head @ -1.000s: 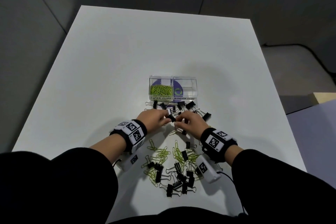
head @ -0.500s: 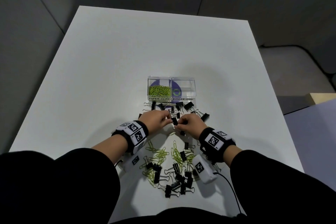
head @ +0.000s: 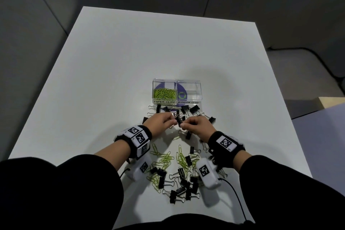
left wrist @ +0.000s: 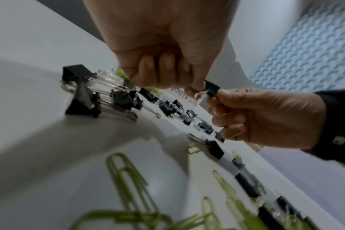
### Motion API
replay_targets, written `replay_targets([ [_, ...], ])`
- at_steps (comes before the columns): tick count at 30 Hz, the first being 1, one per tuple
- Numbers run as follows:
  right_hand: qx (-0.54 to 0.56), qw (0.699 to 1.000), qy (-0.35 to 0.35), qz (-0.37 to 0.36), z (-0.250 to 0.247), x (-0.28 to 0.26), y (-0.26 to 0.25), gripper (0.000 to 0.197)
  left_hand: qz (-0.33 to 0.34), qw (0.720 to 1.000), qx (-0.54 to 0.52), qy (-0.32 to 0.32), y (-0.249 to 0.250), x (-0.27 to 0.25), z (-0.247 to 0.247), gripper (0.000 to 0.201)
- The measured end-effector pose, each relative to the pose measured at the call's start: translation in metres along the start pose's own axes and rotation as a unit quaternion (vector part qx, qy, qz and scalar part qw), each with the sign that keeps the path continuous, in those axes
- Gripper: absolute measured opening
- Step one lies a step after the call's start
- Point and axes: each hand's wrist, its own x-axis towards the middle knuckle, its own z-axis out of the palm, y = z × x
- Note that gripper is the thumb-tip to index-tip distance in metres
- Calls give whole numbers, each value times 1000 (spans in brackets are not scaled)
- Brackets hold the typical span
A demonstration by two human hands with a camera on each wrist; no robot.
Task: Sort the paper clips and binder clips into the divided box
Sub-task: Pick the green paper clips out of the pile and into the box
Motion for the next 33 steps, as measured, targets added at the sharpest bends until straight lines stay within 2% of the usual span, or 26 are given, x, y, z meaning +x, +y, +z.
replay_targets([
  [3, 1, 1000, -2, -24, 0, 0, -6, 16, 17, 998, -40, -40, 0, -2, 1, 24],
  [6, -6, 999, -13, -33, -2, 1, -9, 18, 33, 998, 38, -39, 2, -2, 2, 25],
  [8, 31, 999, -39, -6, -4, 0, -9, 11, 38, 996, 69, -31, 1, -2, 1, 24],
  [12, 80, 991, -109, 24, -8, -3, -8, 29, 42, 997, -16, -59, -1, -2, 1, 21],
  [14, 73, 991, -110, 19, -8, -3, -8, 26, 39, 996, -41, -69, -1, -2, 2, 16],
  [17, 48, 996, -70, 20, -6, -2, -6, 8, 18, 995, -68, -77, -2, -1, -1, 21],
  [19, -32, 999, -28, 3, -8, 0, -4, 8, -4, 995, -63, -79, -5, 0, -5, 24],
  [21, -158, 987, 8, -19, -11, 2, -3, 13, -30, 997, 18, -70, -9, 1, -13, 23],
  [22, -211, 977, 11, -24, -13, 3, -3, 16, -37, 993, 92, -58, -10, 2, -17, 26],
  [24, -309, 950, -10, -40, -13, 3, -4, 21, -33, 969, 243, -20, -14, 2, -24, 31],
  [26, -399, 914, -32, -69, -8, 5, -5, 25, -29, 949, 313, 11, -17, 2, -26, 32],
  [29, -471, 874, -48, -108, 1, 10, -6, 27, -29, 946, 319, 42, -18, 4, -24, 29],
  [31, -496, 860, -54, -111, 5, 13, -8, 28, -16, 952, 300, 59, -15, 2, -22, 29],
  [33, -510, 852, -47, -112, 7, 14, -8, 25, 8, 954, 298, 41, -10, -1, -17, 30],
])
